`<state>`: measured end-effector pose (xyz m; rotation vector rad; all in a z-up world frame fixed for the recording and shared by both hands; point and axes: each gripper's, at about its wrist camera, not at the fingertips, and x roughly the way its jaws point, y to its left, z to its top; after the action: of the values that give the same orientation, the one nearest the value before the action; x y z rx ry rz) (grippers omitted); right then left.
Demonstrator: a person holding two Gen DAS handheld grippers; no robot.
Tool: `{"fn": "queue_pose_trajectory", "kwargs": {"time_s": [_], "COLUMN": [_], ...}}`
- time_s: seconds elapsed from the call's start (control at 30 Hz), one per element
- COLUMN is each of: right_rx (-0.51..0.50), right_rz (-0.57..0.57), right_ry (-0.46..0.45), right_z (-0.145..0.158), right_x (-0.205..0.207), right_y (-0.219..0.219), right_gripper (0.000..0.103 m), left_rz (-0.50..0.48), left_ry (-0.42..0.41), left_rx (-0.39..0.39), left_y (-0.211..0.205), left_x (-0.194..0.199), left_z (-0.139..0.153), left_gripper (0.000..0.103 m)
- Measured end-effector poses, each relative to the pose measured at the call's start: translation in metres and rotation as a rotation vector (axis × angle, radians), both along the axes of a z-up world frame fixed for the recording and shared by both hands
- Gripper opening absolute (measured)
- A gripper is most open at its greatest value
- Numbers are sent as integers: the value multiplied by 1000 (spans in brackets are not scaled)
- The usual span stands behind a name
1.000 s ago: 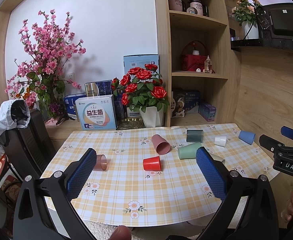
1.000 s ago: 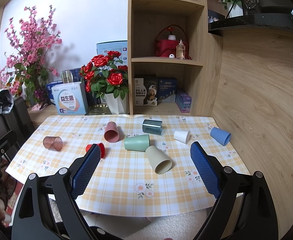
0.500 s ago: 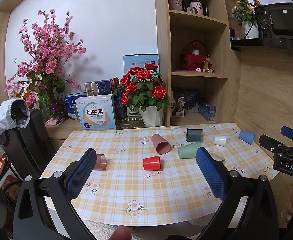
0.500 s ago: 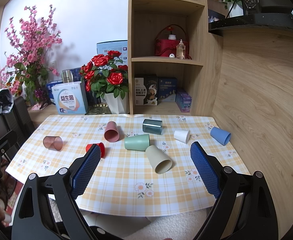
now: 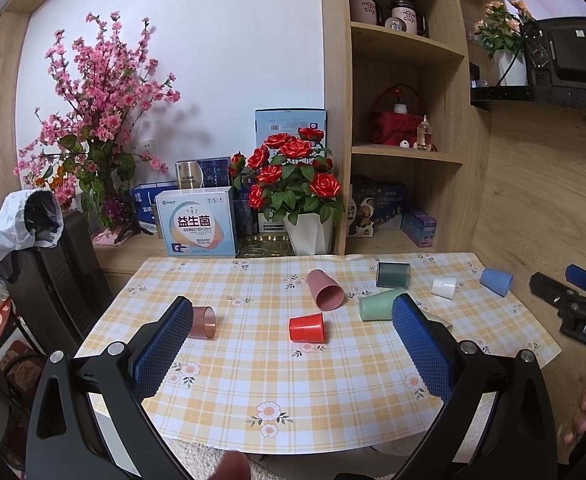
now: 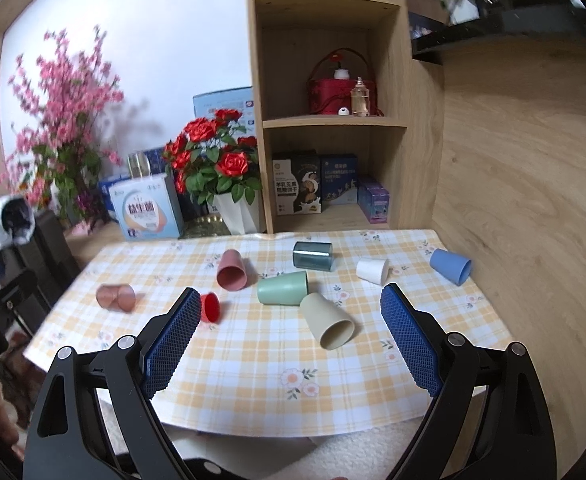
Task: Flip cup upside down
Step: 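Move the left tool to the translucent brown cup and close on it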
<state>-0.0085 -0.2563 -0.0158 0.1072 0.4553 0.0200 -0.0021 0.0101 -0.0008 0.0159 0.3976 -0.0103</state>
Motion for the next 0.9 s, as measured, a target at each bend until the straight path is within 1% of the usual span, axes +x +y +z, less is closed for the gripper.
{"fn": "queue_pose_trajectory", "kwargs": {"time_s": [0.1, 0.23, 0.33, 0.43, 0.47, 0.53, 0.67, 0.9], "right_rx": [15, 25, 16, 70, 86, 83, 88, 57], "right_rz": [-22, -23, -37, -27, -20, -11, 31, 69], "right_ry": [0, 64, 113, 155, 164, 180, 239, 323], "right_z": [-7, -27, -41, -55, -60, -69, -90, -121], "right_x": [11, 40, 66, 90, 98, 112, 138, 161], "right_y": [-14, -31, -37, -39, -39, -34, -20, 0], "right_gripper": [88, 88, 88, 88, 88, 88, 88, 88], "left_rz": [12, 39, 51, 82, 94, 120, 171, 231], "left_ry": [21, 79, 141, 190, 208, 241, 295, 375], "left_rx": [-11, -17, -49, -66, -73, -85, -83, -102], "left_y": [10, 27, 44, 61, 67, 77, 92, 113], "left_x": [11, 32, 51, 70, 77, 89, 114, 141], "left_z": [-4, -19, -32, -45, -49, -58, -75, -101], "left_gripper": [97, 97, 97, 97, 97, 97, 97, 97]}}
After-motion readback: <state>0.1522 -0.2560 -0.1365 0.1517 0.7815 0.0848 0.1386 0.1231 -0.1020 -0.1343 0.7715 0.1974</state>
